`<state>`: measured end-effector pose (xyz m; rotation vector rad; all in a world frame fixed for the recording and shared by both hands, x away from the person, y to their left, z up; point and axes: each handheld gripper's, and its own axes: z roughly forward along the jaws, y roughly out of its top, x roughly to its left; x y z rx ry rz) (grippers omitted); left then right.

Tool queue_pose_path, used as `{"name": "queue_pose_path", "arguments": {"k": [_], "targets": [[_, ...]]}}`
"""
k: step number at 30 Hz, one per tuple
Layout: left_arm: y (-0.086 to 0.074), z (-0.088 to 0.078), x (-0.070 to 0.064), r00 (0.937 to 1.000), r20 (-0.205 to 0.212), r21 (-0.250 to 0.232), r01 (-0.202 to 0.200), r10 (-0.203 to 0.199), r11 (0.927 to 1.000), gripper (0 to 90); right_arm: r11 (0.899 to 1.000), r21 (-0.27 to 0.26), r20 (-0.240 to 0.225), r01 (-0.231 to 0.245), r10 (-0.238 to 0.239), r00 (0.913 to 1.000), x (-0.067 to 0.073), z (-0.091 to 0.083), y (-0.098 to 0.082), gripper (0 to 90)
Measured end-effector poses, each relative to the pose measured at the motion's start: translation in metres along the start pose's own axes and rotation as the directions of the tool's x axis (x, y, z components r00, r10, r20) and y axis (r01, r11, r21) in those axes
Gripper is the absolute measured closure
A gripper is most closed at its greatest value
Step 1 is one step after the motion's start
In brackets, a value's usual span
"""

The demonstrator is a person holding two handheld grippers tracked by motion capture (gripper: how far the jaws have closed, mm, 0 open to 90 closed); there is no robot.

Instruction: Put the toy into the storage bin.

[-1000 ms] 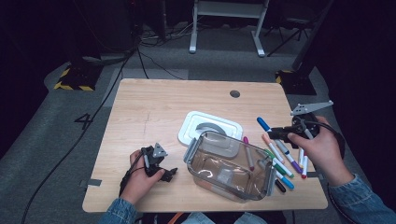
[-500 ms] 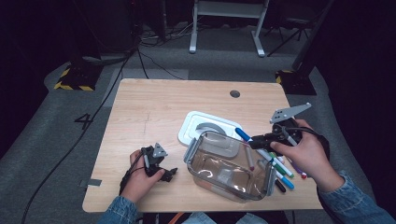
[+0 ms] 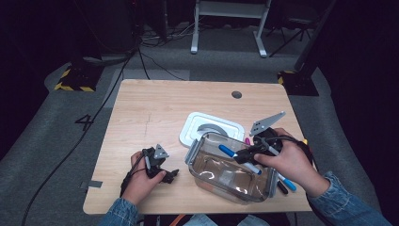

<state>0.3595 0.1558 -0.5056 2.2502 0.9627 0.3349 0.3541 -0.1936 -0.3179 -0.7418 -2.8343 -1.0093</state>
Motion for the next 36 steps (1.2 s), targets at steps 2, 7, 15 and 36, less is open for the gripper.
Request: {"name": "queue_pose_path", "arguments": {"k": [2,7,15,36], "targets": [[0.0,0.0,0.0,1.0,0.0,0.0,0.0,0.0,1.0,0.0,1.0,0.02,-0.02,0.002,-0.002,0.9998,0.001,0.007,0.0,77.1],[0.0,0.0,0.0,1.0,0.0,0.0,0.0,0.0,1.0,0.0,0.998,0.059,-0.06,0.01,-0.006,0.9982,0.003,0.023,0.001,77.1],[0.0,0.0,0.0,1.0,-0.002,0.001,-0.004,0.004,1.0,0.0,0.993,0.118,-0.096,0.028,-0.017,0.9952,0.01,0.048,0.003,77.1],[0.0,0.0,0.0,1.0,0.0,0.0,0.0,0.0,1.0,0.0,0.961,0.274,-0.13,0.024,0.012,0.9915,0.002,0.107,-0.01,77.0]]}}
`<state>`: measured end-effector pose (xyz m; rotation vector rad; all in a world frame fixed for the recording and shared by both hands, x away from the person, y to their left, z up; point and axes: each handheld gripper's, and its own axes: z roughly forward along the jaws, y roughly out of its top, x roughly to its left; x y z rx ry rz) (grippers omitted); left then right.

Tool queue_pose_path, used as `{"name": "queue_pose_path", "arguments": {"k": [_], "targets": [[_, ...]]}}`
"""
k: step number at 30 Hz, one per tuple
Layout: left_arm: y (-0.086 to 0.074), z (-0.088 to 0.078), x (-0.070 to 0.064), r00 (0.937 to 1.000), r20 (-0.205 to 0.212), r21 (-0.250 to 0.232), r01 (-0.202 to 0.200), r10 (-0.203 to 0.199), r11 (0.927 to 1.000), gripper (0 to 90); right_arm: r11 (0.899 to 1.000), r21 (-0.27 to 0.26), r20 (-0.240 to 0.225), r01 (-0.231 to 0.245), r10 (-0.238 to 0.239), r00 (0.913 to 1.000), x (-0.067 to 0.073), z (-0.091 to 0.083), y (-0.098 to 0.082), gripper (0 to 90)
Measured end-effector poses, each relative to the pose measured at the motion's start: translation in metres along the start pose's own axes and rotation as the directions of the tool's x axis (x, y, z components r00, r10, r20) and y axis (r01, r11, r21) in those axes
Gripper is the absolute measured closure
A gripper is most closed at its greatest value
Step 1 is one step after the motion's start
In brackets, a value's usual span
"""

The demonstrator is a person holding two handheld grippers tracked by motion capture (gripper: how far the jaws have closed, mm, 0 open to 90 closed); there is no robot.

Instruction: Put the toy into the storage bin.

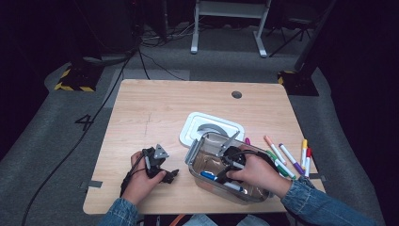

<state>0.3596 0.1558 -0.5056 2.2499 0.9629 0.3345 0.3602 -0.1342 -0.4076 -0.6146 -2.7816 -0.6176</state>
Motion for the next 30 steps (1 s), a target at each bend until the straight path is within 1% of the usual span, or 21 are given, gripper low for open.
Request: {"name": "queue_pose_path", "arguments": {"k": [7,8,14,15,16,17,18,19,20,21,22,23,24,25,28,30], "targets": [[0.0,0.0,0.0,1.0,0.0,0.0,0.0,0.0,1.0,0.0,0.998,0.054,0.007,-0.011,0.01,0.9999,-0.003,0.017,-0.002,77.0],[0.0,0.0,0.0,1.0,0.0,0.0,0.0,0.0,1.0,0.0,0.998,0.059,0.007,-0.006,0.006,1.0,-0.003,0.018,-0.002,77.0],[0.0,0.0,0.0,1.0,0.0,0.0,0.0,0.0,1.0,0.0,0.996,0.086,0.01,-0.017,0.016,0.9998,-0.004,0.028,-0.003,76.8],[0.0,0.0,0.0,1.0,0.0,0.0,0.0,0.0,1.0,0.0,0.996,0.09,0.008,-0.022,0.021,0.9997,-0.005,0.029,-0.003,73.6],[0.0,0.0,0.0,1.0,0.0,0.0,0.0,0.0,1.0,0.0,0.996,0.086,0.008,-0.021,0.02,0.9998,-0.005,0.029,-0.003,68.1],[0.0,0.0,0.0,1.0,0.0,0.0,0.0,0.0,1.0,0.0,0.998,0.054,0.02,-0.008,0.007,0.9998,-0.006,0.027,-0.003,61.1],[0.0,0.0,0.0,1.0,0.0,0.0,-0.001,0.001,1.0,0.0,0.999,0.031,0.034,-0.009,0.008,0.9994,-0.006,0.025,-0.002,59.3],[0.0,0.0,0.0,1.0,0.0,0.0,0.0,0.0,1.0,0.0,1.0,0.008,0.051,0.002,-0.003,0.9987,-0.006,0.02,-0.001,58.4],[0.0,0.0,0.0,1.0,0.0,0.0,0.0,0.0,1.0,0.0,0.999,-0.028,0.079,0.023,-0.021,0.9967,-0.007,0.013,0.001,55.8],[0.0,0.0,0.0,1.0,0.0,0.0,0.0,0.0,1.0,0.0,0.997,-0.064,0.102,0.032,-0.025,0.9945,-0.006,0.006,0.002,54.4],[0.0,0.0,0.0,1.0,0.0,0.0,-0.001,0.001,1.0,0.0,0.996,-0.086,0.116,0.039,-0.029,0.9928,-0.006,0.001,0.003,54.4],[0.0,0.0,0.0,1.0,0.0,0.0,0.0,0.0,1.0,0.0,0.992,-0.115,0.131,0.046,-0.031,0.9908,-0.005,-0.008,0.004,54.3],[0.0,0.0,0.0,1.0,0.0,0.0,-0.001,0.001,1.0,0.0,0.989,-0.135,0.138,0.052,-0.033,0.9898,-0.004,-0.014,0.004,53.8],[0.0,0.0,0.0,1.0,0.0,0.0,0.0,0.0,1.0,0.0,0.984,-0.167,0.148,0.055,-0.03,0.9886,-0.003,-0.022,0.004,53.1],[0.0,0.0,0.0,1.0,0.0,0.0,0.0,0.0,1.0,0.0,0.971,-0.226,0.182,0.073,-0.031,0.9829,-0.002,-0.043,0.003,53.1],[0.0,0.0,0.0,1.0,0.0,0.0,-0.001,0.001,1.0,0.0,0.964,-0.253,0.203,0.077,-0.025,0.9788,-0.003,-0.056,0.001,53.2]]}}
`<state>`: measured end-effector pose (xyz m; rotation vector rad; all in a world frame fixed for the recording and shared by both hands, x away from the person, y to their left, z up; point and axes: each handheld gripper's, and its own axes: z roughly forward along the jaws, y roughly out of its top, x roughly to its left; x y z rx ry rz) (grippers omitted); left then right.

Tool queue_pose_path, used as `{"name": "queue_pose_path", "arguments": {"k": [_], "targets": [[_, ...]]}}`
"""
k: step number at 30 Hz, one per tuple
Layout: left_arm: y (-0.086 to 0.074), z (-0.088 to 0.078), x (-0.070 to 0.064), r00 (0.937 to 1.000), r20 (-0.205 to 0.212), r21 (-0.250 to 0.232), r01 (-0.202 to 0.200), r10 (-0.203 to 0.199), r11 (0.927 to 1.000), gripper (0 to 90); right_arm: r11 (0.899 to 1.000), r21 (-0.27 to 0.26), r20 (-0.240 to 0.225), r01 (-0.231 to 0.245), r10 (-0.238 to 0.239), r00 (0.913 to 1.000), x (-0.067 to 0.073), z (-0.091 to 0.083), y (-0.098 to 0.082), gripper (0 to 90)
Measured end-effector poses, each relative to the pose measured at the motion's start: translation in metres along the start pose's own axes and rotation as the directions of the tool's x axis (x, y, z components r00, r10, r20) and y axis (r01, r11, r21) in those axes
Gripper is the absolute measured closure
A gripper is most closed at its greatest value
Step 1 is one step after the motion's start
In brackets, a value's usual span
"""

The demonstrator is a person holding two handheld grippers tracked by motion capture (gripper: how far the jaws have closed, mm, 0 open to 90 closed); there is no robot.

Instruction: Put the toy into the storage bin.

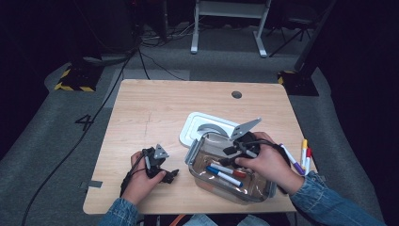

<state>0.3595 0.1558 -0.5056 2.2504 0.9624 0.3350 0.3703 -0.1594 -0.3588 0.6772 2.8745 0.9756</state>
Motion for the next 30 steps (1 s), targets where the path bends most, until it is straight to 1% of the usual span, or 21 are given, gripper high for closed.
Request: {"name": "queue_pose_path", "arguments": {"k": [1,3,5,7,10,11,12,15,16,18,19,21,23,24,26,28,29,30], "targets": [[0.0,0.0,0.0,1.0,0.0,0.0,0.0,0.0,1.0,0.0,1.0,-0.02,0.018,-0.003,0.003,0.9998,-0.004,-0.009,0.0,53.1],[0.0,0.0,0.0,1.0,0.0,0.0,0.0,0.0,1.0,0.0,0.999,-0.046,0.047,-0.016,0.018,0.9987,-0.009,-0.021,0.0,53.3],[0.0,0.0,0.0,1.0,0.0,0.0,0.001,-0.001,1.0,0.0,0.997,-0.073,0.09,-0.041,0.047,0.9948,-0.019,-0.036,-0.003,53.6],[0.0,0.0,0.0,1.0,0.0,0.0,0.0,0.0,1.0,0.0,0.994,-0.089,0.126,-0.058,0.069,0.9897,-0.029,-0.046,-0.008,53.9],[0.0,0.0,0.0,1.0,0.0,0.0,0.0,0.0,1.0,0.0,0.99,-0.104,0.175,-0.097,0.114,0.9779,-0.046,-0.059,-0.019,54.7],[0.0,0.0,0.0,1.0,0.0,0.0,0.0,0.0,1.0,0.0,0.987,-0.11,0.195,-0.114,0.134,0.9716,-0.053,-0.064,-0.024,54.9],[0.0,0.0,0.0,1.0,0.0,0.0,0.0,0.0,1.0,0.0,0.985,-0.115,0.207,-0.128,0.15,0.9668,-0.058,-0.067,-0.028,55.2],[0.0,0.0,0.0,1.0,0.0,0.0,0.001,-0.001,1.0,0.0,0.975,-0.115,0.255,-0.187,0.211,0.9436,-0.077,-0.076,-0.048,56.8],[0.0,0.0,0.0,1.0,0.0,0.0,0.0,0.0,1.0,0.0,0.974,-0.112,0.267,-0.199,0.222,0.9377,-0.081,-0.078,-0.052,56.9],[0.0,0.0,0.0,1.0,0.0,-0.001,0.001,-0.001,1.0,0.0,0.965,-0.106,0.286,-0.24,0.261,0.922,-0.092,-0.082,-0.066,57.7],[0.0,0.0,0.0,1.0,0.0,0.0,0.001,-0.001,1.0,0.0,0.957,-0.101,0.299,-0.271,0.289,0.9095,-0.099,-0.083,-0.076,57.9],[0.0,0.0,0.0,1.0,0.0,-0.001,0.001,-0.001,1.0,0.0,0.951,-0.096,0.314,-0.296,0.311,0.8971,-0.107,-0.084,-0.086,58.1],[0.0,0.0,0.0,1.0,0.0,-0.001,0.001,-0.001,1.0,0.0,0.938,-0.089,0.327,-0.336,0.346,0.8794,-0.116,-0.083,-0.102,58.5],[0.0,0.0,0.0,1.0,0.0,-0.001,0.0,0.0,1.0,0.0,0.934,-0.087,0.333,-0.347,0.355,0.8734,-0.119,-0.082,-0.107,58.7],[0.0,0.0,0.0,1.0,0.0,-0.001,0.001,-0.001,1.0,0.0,0.919,-0.076,0.337,-0.387,0.389,0.8576,-0.127,-0.079,-0.123,58.9],[0.0,0.0,0.0,1.0,0.0,0.0,0.0,0.0,1.0,0.0,0.909,-0.068,0.341,-0.41,0.408,0.8471,-0.132,-0.077,-0.134,59.3],[0.0,0.0,0.0,1.0,0.0,-0.001,0.001,-0.001,1.0,0.0,0.902,-0.063,0.347,-0.427,0.421,0.8382,-0.135,-0.075,-0.141,59.4],[0.0,0.0,0.0,1.0,0.0,0.0,0.0,0.0,1.0,0.0,0.896,-0.057,0.346,-0.44,0.431,0.8336,-0.138,-0.074,-0.146,59.4]]}}
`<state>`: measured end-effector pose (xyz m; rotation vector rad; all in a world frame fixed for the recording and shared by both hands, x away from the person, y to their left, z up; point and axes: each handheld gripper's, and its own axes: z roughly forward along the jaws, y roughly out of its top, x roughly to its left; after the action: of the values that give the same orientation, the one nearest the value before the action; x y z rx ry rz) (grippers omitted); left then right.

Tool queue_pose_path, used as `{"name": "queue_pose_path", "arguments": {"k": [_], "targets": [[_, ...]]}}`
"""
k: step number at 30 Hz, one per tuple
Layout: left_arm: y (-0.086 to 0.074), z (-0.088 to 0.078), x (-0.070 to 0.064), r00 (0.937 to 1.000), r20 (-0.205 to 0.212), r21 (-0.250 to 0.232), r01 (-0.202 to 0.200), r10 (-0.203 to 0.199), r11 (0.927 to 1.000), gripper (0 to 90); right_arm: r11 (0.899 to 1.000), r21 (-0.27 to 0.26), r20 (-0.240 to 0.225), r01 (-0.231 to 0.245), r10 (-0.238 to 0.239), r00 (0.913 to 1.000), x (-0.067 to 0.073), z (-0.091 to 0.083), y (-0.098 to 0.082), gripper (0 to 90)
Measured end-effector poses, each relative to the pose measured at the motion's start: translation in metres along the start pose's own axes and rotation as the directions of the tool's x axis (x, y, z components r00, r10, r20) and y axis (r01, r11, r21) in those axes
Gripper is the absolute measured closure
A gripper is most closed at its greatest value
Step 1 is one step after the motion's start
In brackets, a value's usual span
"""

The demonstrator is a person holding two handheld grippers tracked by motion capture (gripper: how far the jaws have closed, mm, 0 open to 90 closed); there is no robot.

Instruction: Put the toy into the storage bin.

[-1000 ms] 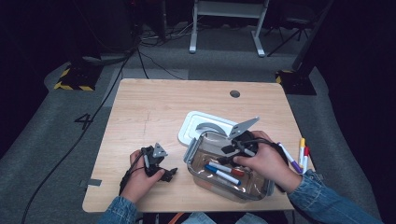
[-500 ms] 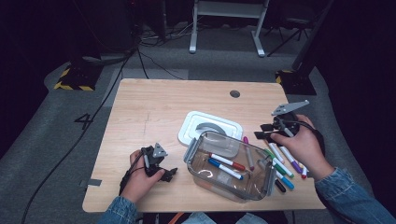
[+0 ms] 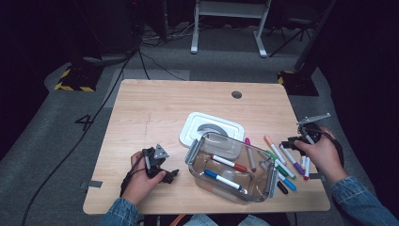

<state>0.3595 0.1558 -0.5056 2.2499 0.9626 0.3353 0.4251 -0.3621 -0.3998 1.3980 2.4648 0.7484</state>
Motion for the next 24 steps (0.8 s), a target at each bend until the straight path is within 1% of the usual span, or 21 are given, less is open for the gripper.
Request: {"name": "queue_pose_path", "arguments": {"k": [3,7,9,12,13,16,17,18,21,23,24], "targets": [[0.0,0.0,0.0,1.0,0.0,0.0,0.0,0.0,1.0,0.0,0.999,0.026,0.009,-0.023,0.023,0.9997,-0.009,0.007,-0.009,60.1],[0.0,0.0,0.0,1.0,0.0,0.0,0.001,-0.001,1.0,0.0,0.998,0.06,0.025,-0.037,0.036,0.999,-0.016,0.017,-0.018,61.1],[0.0,0.0,0.0,1.0,0.0,0.0,0.001,-0.001,1.0,0.0,0.996,0.077,0.028,-0.052,0.05,0.9984,-0.019,0.022,-0.023,61.5],[0.0,0.0,0.0,1.0,0.0,0.0,0.0,0.0,1.0,0.0,0.992,0.116,0.033,-0.056,0.053,0.9981,-0.023,0.03,-0.029,62.6],[0.0,0.0,0.0,1.0,0.0,0.0,0.0,0.0,1.0,0.0,0.99,0.124,0.035,-0.068,0.064,0.9973,-0.024,0.032,-0.031,63.8],[0.0,0.0,0.0,1.0,0.0,0.0,0.0,0.0,1.0,0.0,0.986,0.147,0.034,-0.084,0.079,0.9963,-0.026,0.038,-0.035,66.0],[0.0,0.0,0.0,1.0,0.0,0.0,0.001,-0.001,1.0,0.0,0.984,0.152,0.036,-0.097,0.092,0.9951,-0.026,0.04,-0.036,67.5],[0.0,0.0,0.0,1.0,0.0,0.0,0.0,0.0,1.0,0.0,0.983,0.157,0.037,-0.092,0.088,0.9955,-0.027,0.041,-0.037,68.7],[0.0,0.0,0.0,1.0,0.0,0.0,0.0,0.0,1.0,0.0,0.975,0.185,0.046,-0.12,0.113,0.9925,-0.026,0.046,-0.039,75.1],[0.0,0.0,0.0,1.0,0.0,0.0,0.001,-0.001,1.0,0.0,0.973,0.192,0.049,-0.125,0.117,0.9919,-0.026,0.048,-0.04,76.5],[0.0,0.0,0.0,1.0,0.0,0.0,0.0,0.0,1.0,0.0,0.975,0.183,0.05,-0.129,0.122,0.9913,-0.025,0.049,-0.04,76.7]]}}
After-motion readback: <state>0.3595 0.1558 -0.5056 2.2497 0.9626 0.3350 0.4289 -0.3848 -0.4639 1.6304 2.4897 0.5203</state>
